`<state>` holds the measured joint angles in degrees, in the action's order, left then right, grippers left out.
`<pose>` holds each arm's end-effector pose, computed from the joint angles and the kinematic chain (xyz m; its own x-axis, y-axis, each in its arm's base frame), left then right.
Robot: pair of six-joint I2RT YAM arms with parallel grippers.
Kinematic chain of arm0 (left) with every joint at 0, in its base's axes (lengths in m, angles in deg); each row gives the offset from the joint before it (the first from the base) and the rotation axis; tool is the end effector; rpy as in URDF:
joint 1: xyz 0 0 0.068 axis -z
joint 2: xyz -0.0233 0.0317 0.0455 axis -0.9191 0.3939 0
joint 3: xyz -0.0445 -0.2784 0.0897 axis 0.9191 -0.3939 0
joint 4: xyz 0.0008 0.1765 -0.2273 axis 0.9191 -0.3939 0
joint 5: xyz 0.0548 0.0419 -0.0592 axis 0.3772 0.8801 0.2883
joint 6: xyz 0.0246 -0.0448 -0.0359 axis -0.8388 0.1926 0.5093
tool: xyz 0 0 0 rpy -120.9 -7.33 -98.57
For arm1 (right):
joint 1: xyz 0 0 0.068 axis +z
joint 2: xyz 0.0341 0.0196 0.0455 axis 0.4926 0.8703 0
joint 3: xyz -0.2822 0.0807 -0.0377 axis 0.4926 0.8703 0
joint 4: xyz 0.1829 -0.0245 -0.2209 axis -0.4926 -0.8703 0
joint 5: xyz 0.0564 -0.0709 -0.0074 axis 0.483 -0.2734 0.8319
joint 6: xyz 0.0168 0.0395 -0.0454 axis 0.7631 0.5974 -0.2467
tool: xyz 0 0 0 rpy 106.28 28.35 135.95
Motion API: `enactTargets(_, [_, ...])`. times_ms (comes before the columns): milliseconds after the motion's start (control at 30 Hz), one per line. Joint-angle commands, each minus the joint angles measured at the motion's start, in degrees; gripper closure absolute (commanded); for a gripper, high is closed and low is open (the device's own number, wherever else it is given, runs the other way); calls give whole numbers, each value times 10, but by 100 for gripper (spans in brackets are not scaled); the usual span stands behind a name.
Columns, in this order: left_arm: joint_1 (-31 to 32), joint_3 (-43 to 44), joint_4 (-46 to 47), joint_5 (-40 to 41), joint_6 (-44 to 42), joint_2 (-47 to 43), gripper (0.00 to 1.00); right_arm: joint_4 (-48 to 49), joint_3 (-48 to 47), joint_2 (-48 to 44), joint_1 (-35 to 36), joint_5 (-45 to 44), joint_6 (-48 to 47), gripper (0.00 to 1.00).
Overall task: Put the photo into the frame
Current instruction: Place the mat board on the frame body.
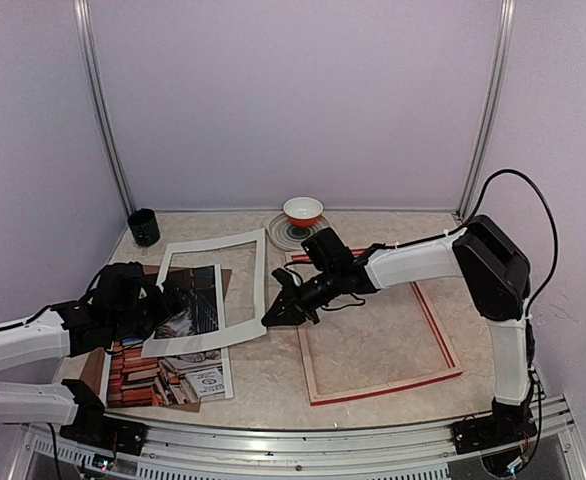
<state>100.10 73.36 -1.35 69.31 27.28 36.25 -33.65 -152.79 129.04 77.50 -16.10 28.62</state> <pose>0.1849 -0.1101 0.1909 -0.6235 -0.5554 -0.5502 -0.1876 0.7895 -0.5844 0.3039 0.3898 0.1524 -0.9737 -0.2212 0.0540 -0.0568 0.4656 0.8832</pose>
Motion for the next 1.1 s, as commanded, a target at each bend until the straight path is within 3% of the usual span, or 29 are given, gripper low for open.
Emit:
enactTargets(0, [5,13,-1,-4,-11,-4,1,-99,2,-69,-14,-6,-78,100])
enactTargets(367, [5,36,24,-14,-34,34,1,-255,138,-241,-60,-62,-177,100])
enactTargets(533, [6,52,54,-30,-42,72,1,-380,182,-337,-107,-112,-231,100])
enactTargets(767, [19,91,117,-52,-49,164,1,-529,207,-420,-188,-175,-300,100])
enactTargets(1067, [59,217,144,-57,-73,311,1,-597,278,-462,-260,-223,-353,100])
